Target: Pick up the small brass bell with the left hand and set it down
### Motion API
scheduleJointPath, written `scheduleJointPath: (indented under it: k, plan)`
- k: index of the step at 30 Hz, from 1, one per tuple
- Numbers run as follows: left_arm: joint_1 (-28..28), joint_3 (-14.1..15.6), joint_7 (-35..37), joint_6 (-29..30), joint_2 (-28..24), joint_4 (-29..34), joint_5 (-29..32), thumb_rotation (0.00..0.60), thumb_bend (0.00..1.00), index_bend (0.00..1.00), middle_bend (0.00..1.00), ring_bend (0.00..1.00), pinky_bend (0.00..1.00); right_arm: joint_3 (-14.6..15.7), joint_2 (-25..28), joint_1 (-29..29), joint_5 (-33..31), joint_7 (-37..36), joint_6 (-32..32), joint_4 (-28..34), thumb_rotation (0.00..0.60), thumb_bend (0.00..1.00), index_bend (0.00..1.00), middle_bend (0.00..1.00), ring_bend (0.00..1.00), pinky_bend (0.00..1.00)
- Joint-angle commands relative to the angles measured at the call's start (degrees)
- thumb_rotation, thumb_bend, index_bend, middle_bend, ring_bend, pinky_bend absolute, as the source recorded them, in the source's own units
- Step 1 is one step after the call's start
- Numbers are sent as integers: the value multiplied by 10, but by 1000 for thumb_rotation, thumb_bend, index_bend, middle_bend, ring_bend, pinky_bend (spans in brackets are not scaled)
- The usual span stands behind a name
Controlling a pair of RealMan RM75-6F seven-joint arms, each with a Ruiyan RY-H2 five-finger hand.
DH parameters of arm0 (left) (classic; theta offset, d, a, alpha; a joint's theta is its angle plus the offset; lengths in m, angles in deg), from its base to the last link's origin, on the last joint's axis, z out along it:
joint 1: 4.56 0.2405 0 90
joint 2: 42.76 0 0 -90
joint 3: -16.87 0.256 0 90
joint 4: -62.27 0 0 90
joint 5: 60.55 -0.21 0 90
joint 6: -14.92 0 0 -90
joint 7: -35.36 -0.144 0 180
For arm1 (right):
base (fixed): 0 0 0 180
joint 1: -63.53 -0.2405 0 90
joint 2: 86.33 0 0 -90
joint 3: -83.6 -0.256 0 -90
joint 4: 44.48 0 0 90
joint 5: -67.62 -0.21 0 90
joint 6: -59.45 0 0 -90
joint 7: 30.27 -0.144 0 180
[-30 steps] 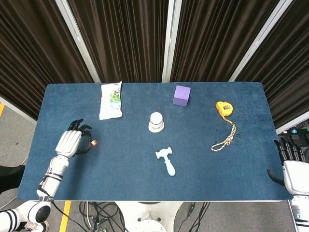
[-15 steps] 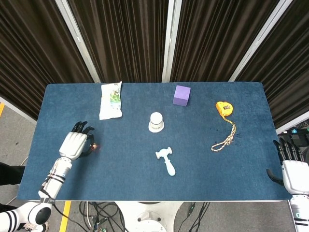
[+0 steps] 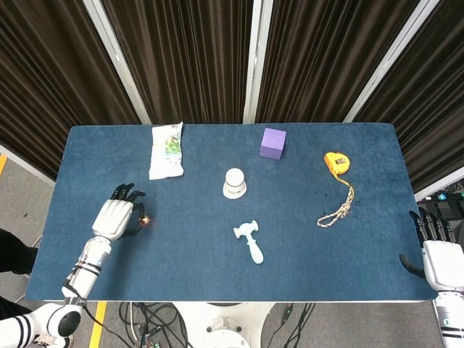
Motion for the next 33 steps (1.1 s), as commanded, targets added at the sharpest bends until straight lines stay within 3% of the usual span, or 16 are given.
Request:
scheduleJointPath:
  k: [1,13,23,26,30,33]
  plan:
    - [-3,10,-23,35,27,-49,-21,600,524,685,193,22,2,0,0,-1,-1,1,-2,0,600,158,0,0,0,0]
    - [-15,9,52,-22,78,-156,13,600,516,685,193,22,2,0,-4,-1,0,-6,-1,-7,600,161,0,0,0,0]
    - [-15,7,91,-20,93,-185,5,600,509,635,192,22,2,2,-5,-1,2,-9,-2,-9,600,167,0,0,0,0]
    - [-13,10,102,-19,92,-186,-2,600,432,455,165,19,2,2,-5,-1,3,-9,-2,-9,600,170,0,0,0,0]
    - [-12,15,122,-19,84,-183,-16,600,318,129,124,1,0,2,-5,0,3,-8,-1,-8,600,171,0,0,0,0]
    - [-11,18,134,-16,80,-187,-26,600,281,58,113,0,0,2,-5,0,3,-8,-1,-8,600,172,0,0,0,0]
